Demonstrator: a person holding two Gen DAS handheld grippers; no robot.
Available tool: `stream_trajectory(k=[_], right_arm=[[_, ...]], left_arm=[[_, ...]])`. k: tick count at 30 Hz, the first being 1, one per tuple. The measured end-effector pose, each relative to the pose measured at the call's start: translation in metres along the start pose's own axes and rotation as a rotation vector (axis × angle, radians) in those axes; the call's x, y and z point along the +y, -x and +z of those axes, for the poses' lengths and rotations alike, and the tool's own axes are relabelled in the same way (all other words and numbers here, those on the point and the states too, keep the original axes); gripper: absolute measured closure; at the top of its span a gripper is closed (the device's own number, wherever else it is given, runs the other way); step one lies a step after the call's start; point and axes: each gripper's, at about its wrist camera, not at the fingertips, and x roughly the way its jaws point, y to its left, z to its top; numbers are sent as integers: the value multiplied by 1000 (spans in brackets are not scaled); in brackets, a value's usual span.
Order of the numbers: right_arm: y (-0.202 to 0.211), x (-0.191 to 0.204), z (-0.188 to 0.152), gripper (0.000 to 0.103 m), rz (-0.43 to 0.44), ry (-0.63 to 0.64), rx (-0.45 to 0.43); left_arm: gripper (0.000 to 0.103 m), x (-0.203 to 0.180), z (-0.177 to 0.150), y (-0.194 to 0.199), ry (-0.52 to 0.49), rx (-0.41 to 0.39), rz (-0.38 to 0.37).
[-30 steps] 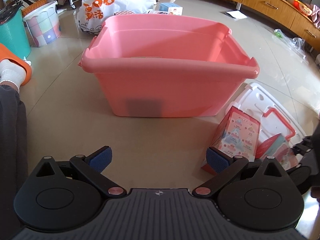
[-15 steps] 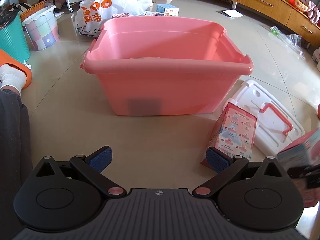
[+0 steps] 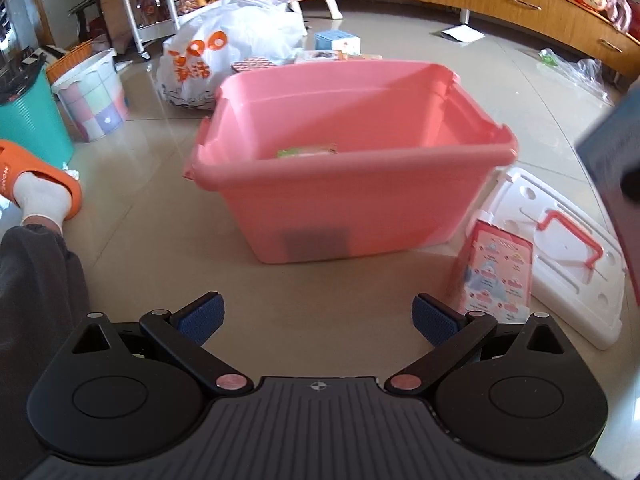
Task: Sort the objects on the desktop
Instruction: 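Lift the bunny box with the right tool and carry it over the bin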
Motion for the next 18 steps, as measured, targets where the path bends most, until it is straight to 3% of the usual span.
stream_trajectory(k=[6, 9, 15, 18], right_arm=[[2, 19, 51, 35, 51, 1, -34], [-7, 32, 74, 35, 72, 21, -41], [-54, 44, 121, 35, 98, -57, -22], [-85, 49, 139, 35, 72, -79, -2]], left_arm=[[0, 21, 8, -15, 102, 20, 38], [0, 26, 9, -22, 107, 25, 71], [0, 33, 8, -38, 147, 66, 72], [0, 33, 7, -43, 153, 78, 75]])
